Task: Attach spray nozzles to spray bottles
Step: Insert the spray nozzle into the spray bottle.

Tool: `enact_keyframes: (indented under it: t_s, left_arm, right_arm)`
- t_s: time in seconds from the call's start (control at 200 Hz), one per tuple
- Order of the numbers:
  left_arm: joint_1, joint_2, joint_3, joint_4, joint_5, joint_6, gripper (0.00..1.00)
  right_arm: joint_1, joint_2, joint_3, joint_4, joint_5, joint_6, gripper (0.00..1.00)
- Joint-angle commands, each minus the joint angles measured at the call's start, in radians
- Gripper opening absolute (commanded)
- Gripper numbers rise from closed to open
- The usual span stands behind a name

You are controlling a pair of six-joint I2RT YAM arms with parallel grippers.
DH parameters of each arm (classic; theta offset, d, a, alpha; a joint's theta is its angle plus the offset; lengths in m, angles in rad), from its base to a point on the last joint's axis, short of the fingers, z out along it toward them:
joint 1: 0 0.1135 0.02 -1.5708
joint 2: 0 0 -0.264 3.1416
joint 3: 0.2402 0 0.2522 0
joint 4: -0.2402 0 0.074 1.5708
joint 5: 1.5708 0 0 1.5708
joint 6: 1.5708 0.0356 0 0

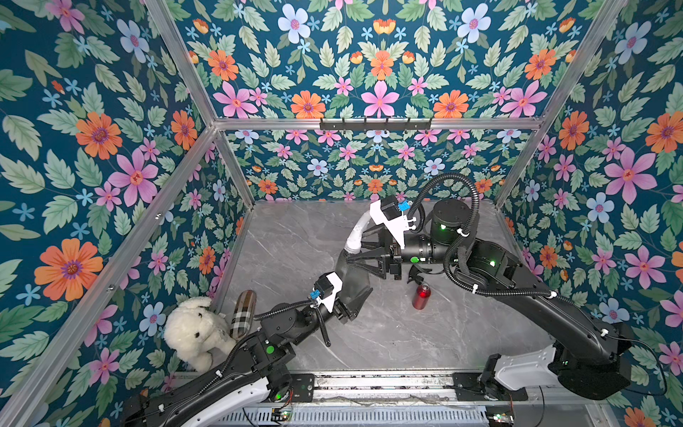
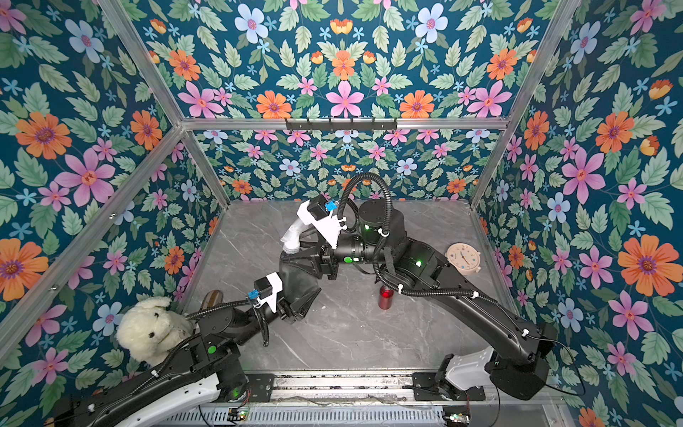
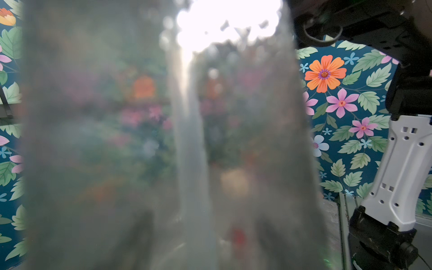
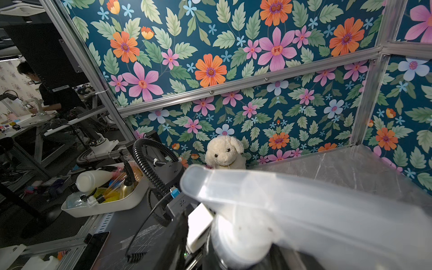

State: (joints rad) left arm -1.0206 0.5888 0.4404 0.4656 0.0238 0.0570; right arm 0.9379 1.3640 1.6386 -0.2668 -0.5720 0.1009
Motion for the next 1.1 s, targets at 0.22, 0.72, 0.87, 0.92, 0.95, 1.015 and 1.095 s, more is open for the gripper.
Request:
enact_keyframes:
  t_s: [0.22,0.72,0.87,0.92,0.95,1.015,1.095]
  left_arm:
    - [0.001,0.003,0.012,0.028,-0.019,0.039,0.0]
    - [0.001,-0.043,-0.005,0.041,-0.03,0.062,0.0]
    - [0.001,-0.051,-0.008,0.035,-0.015,0.06,0.0]
    - [0.001,-0.053,-0.008,0.032,-0.005,0.058,0.0]
    - [0.001,-0.053,-0.007,0.029,0.002,0.058,0.0]
    - [0.001,-0.054,-0.009,0.024,0.023,0.059,0.0]
    - [0.001,-0.053,-0.012,0.029,0.061,0.056,0.0]
  right_arm:
    - [0.008,0.003,0.041,-0.055,0.035,-0.027,0.58]
    - [0.042,-0.096,-0.036,-0.131,0.122,-0.026,0.74]
    - [0.044,-0.227,-0.183,-0.016,0.224,-0.039,0.74]
    - [0.041,-0.26,-0.215,0.018,0.282,-0.039,0.74]
    - [0.035,-0.272,-0.218,0.021,0.294,-0.046,0.74]
    - [0.01,-0.283,-0.199,-0.004,0.285,-0.052,0.75]
    - [-0.074,-0.279,-0.163,-0.029,0.179,-0.034,0.76]
